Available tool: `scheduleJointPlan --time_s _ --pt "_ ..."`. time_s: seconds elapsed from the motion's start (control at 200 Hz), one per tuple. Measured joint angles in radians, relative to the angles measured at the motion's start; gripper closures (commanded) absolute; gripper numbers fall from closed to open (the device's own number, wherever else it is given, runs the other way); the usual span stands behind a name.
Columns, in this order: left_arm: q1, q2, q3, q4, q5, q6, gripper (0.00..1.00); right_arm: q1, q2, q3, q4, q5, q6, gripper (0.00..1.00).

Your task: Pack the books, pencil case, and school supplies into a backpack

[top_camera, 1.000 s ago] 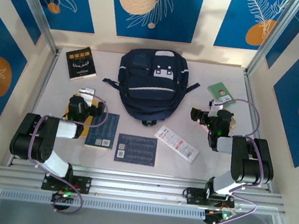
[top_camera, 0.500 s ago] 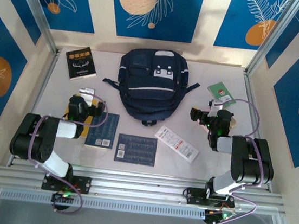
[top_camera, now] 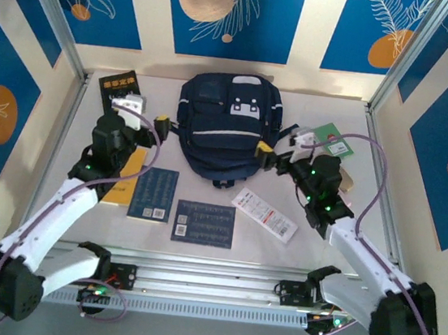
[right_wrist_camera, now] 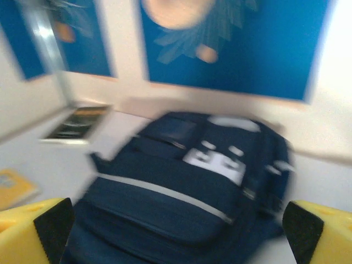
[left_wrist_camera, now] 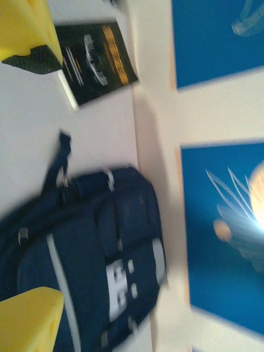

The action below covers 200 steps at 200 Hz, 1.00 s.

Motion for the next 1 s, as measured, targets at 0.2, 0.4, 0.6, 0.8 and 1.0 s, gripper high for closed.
scheduleJointPlan --time_s 0.2,0.4,0.6,0.8,1.0 --pt "-0.2 -0.105 0.159 -0.362 0.07 -0.077 0.0 0.29 -0.085 0.232 -0.336 0.03 0.011 0.01" --pt "-0.201 -0.106 0.22 -0.668 0.034 -0.24 0.0 0.251 -0.056 0.557 -0.702 0.02 0.181 0.01" --pt "-0.157 -0.083 0.177 -0.864 0.014 -0.371 0.0 -0.002 -0.1 0.568 -0.906 -0.24 0.394 0.01" --pt "0.076 0.002 0.023 -0.862 0.2 -0.425 0.0 -0.17 -0.072 0.434 -0.939 -0.513 0.482 0.04" --pt "0.151 0.098 -0.08 -0.802 0.351 -0.455 0.0 -0.282 -0.029 0.32 -0.922 -0.578 0.58 0.1"
